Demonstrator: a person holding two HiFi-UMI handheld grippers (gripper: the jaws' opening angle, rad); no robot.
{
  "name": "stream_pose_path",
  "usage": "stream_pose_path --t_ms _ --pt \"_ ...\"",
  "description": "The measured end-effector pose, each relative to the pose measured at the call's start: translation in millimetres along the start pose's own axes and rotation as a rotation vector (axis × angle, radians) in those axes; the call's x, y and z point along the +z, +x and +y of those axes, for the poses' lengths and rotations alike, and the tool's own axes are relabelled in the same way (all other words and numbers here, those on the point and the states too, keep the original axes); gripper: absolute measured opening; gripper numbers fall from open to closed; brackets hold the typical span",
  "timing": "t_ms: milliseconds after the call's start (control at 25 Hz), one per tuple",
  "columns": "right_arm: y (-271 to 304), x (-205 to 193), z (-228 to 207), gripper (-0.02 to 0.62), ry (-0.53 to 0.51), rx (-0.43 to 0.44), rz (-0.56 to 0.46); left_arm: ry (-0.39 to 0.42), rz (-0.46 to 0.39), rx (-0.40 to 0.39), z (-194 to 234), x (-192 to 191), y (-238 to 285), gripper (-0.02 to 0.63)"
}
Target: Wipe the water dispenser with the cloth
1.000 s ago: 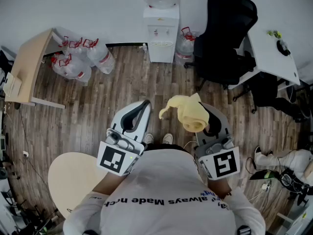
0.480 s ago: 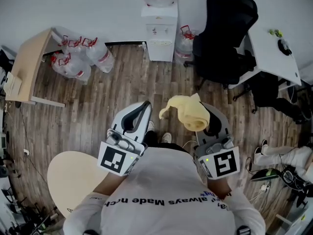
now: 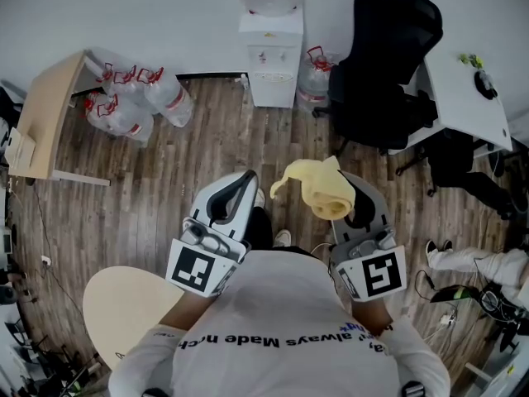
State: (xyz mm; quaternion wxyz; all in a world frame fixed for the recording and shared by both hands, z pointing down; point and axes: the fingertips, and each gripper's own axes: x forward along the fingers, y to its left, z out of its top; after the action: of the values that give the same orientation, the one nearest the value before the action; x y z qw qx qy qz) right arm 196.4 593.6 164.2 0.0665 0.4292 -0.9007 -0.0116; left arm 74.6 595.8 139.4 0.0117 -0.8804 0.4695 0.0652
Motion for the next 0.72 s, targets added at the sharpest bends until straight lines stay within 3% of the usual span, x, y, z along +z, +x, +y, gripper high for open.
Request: stream_pose_path --t_ms 720 --pt "136.3 17.1 -29.4 0.061 -0.013 0.021 0.013 -0.010 -0.004 -0.016 118.2 0.9 72.6 0.018"
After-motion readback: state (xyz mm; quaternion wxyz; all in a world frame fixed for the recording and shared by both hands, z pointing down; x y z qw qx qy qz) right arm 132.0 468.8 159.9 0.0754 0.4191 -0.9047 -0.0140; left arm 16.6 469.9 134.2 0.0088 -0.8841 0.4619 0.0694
